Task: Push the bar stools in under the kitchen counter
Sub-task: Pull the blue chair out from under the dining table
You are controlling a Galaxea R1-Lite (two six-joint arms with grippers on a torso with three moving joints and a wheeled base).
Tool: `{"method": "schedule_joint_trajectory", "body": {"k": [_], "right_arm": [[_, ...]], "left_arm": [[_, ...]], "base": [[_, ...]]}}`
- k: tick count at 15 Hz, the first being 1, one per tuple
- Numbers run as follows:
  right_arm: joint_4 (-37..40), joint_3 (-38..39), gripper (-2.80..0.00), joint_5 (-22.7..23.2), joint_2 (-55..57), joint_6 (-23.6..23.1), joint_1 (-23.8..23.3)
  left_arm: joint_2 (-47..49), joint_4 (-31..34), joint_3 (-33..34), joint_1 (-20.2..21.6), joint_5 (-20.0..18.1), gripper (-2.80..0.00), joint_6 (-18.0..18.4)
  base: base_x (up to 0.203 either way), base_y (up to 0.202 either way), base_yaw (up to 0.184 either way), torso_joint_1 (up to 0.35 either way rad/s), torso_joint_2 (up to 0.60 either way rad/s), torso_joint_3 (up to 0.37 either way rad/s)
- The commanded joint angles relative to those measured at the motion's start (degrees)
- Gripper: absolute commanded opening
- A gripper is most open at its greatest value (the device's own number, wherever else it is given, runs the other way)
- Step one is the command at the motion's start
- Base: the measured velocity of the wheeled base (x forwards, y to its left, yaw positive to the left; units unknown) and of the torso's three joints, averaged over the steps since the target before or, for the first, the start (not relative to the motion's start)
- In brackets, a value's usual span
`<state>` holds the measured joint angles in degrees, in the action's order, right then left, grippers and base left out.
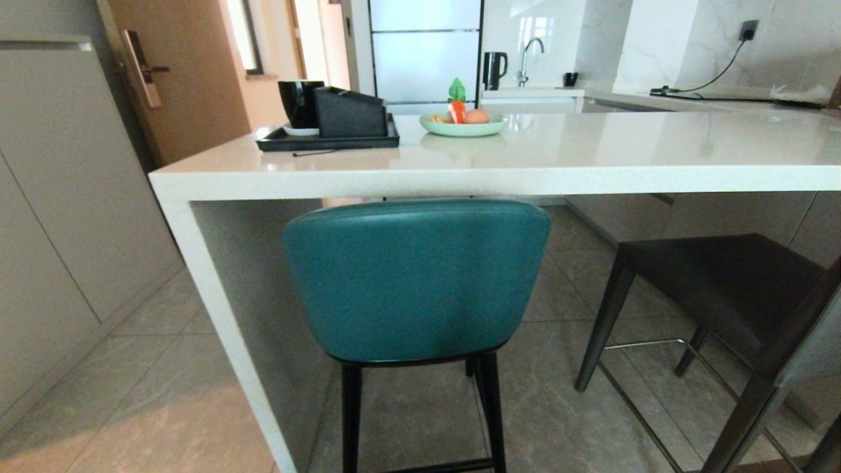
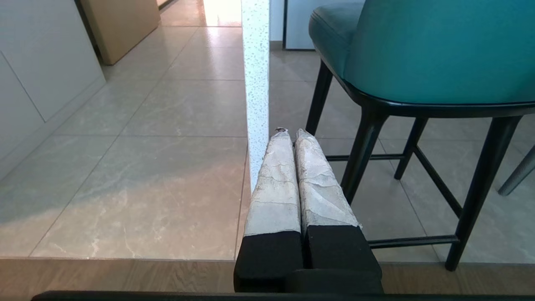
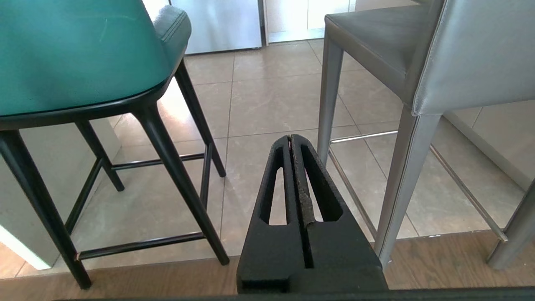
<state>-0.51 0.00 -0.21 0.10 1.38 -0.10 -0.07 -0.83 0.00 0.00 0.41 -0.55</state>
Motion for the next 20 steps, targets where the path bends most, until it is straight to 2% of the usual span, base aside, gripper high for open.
{"method": "schedule_joint_trajectory", "body": {"k": [1, 20], "right_arm": [[-0.02, 0.18, -2.8, 0.03, 0.08, 0.03, 0.01], [-0.02, 0.18, -2.8, 0.03, 0.08, 0.03, 0.01]], "left_arm": [[0.07, 0.01, 0.18, 0.0, 0.02, -2.8, -0.06], [0.07, 0.04, 0.18, 0.0, 0.02, -2.8, -0.07]], "base": [[0.0, 0.0, 0.0, 0.0, 0.0, 0.0], [0.0, 0.0, 0.0, 0.0, 0.0, 0.0]]}}
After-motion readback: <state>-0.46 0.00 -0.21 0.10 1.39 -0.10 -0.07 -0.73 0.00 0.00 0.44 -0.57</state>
